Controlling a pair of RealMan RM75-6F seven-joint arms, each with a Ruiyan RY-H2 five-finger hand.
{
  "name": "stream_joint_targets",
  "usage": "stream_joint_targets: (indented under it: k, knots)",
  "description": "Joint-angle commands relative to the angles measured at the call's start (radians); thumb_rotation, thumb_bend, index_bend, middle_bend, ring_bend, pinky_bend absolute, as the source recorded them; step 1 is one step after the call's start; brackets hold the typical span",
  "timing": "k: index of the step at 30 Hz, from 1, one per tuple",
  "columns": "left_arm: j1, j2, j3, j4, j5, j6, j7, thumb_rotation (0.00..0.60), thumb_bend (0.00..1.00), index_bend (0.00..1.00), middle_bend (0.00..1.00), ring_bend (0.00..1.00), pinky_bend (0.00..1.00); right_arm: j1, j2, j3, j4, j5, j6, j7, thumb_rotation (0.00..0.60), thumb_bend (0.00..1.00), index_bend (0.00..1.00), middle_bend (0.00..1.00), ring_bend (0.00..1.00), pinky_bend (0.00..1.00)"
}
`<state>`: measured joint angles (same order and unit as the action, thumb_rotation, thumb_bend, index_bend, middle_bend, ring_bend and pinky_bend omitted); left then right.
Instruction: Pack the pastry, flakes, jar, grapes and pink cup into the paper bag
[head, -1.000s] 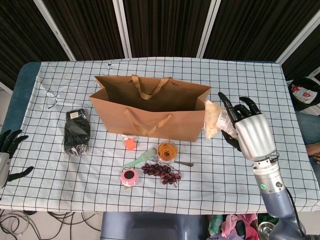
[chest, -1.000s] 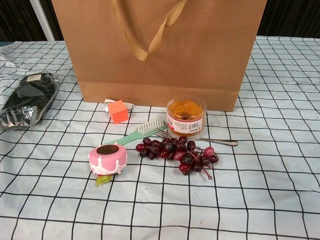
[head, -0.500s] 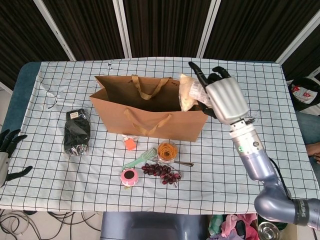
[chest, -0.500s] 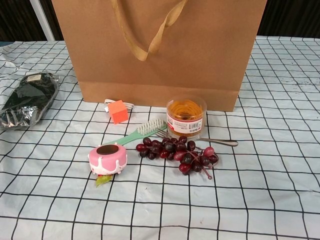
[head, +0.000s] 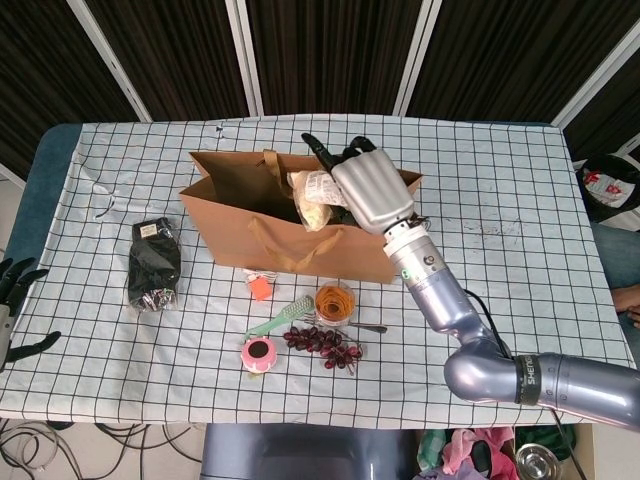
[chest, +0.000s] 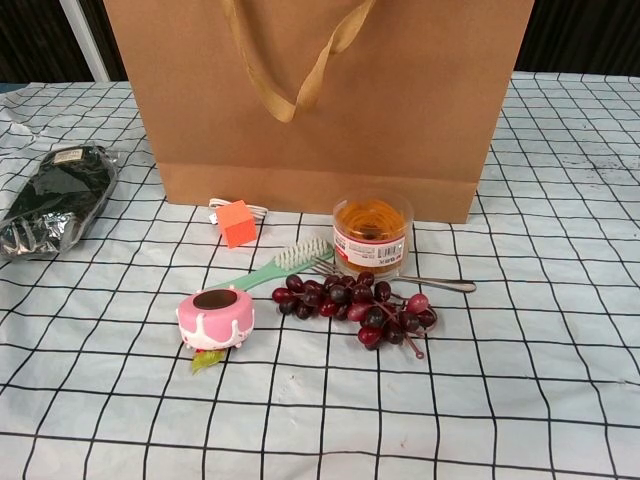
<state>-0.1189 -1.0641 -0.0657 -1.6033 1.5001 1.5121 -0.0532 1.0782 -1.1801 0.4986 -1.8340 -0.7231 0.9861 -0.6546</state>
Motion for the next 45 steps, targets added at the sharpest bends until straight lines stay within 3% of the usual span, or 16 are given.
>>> stream_joint_targets:
  k: [1,5,10,15,20,23,26,29,34,39,45]
  knots:
    - [0.003,0.003,-0.001,-0.001,0.002,0.004,-0.005,0.6,0.03,0.2,0.09,0.02,0.11,0.017,0.001,-0.025,-0.004,0.03,-0.016,-0.02,0.6,0.26,0.0,0.18,0.25,0.22]
    - [0.004,0.006,-0.001,0.0,0.002,0.004,-0.009,0.6,0.03,0.2,0.09,0.02,0.11,0.031,0.034,-0.041,-0.036,0.069,-0.042,-0.019,0.6,0.24,0.0,0.08,0.24,0.22]
    - [0.005,0.006,-0.002,-0.002,-0.002,0.002,-0.007,0.6,0.03,0.2,0.09,0.02,0.11,0.027,0.055,-0.033,-0.052,0.054,0.0,0.011,0.6,0.24,0.0,0.04,0.23,0.22]
    - [0.006,0.004,-0.008,-0.002,-0.01,0.004,-0.004,0.6,0.03,0.2,0.09,0.02,0.11,-0.009,0.095,-0.025,-0.08,0.003,0.099,0.02,0.6,0.24,0.0,0.06,0.23,0.22]
    - [0.005,-0.001,-0.008,-0.005,-0.009,0.005,0.006,0.6,0.03,0.2,0.09,0.02,0.11,-0.092,0.195,-0.031,-0.163,-0.048,0.186,0.033,0.6,0.24,0.0,0.14,0.23,0.22]
    - [0.003,-0.003,-0.006,-0.006,-0.007,-0.002,0.011,0.6,0.03,0.2,0.09,0.02,0.11,-0.168,0.279,-0.052,-0.243,-0.077,0.215,0.059,0.6,0.24,0.0,0.18,0.23,0.22]
    - [0.001,-0.005,-0.002,-0.008,-0.003,-0.008,0.015,0.6,0.03,0.2,0.09,0.02,0.11,-0.265,0.391,-0.11,-0.336,-0.083,0.212,0.071,0.6,0.24,0.0,0.2,0.23,0.22]
    - [0.0,-0.004,-0.002,-0.01,0.0,-0.008,0.014,0.6,0.03,0.2,0.09,0.02,0.11,-0.322,0.477,-0.17,-0.401,-0.06,0.189,0.041,0.6,0.24,0.03,0.21,0.23,0.22]
    - [-0.002,-0.004,-0.007,-0.006,-0.008,-0.011,0.006,0.6,0.03,0.2,0.09,0.02,0.11,-0.398,0.537,-0.264,-0.469,-0.025,0.104,0.08,0.6,0.24,0.04,0.21,0.23,0.22]
    - [-0.004,-0.005,-0.009,-0.004,-0.015,-0.019,0.008,0.6,0.03,0.2,0.09,0.02,0.11,-0.412,0.542,-0.325,-0.471,-0.065,-0.017,0.106,0.6,0.24,0.04,0.24,0.24,0.22]
    - [-0.003,-0.005,-0.013,-0.006,-0.02,-0.016,0.01,0.6,0.03,0.2,0.09,0.02,0.11,-0.359,0.498,-0.37,-0.442,-0.084,-0.252,0.161,0.6,0.24,0.07,0.25,0.24,0.22]
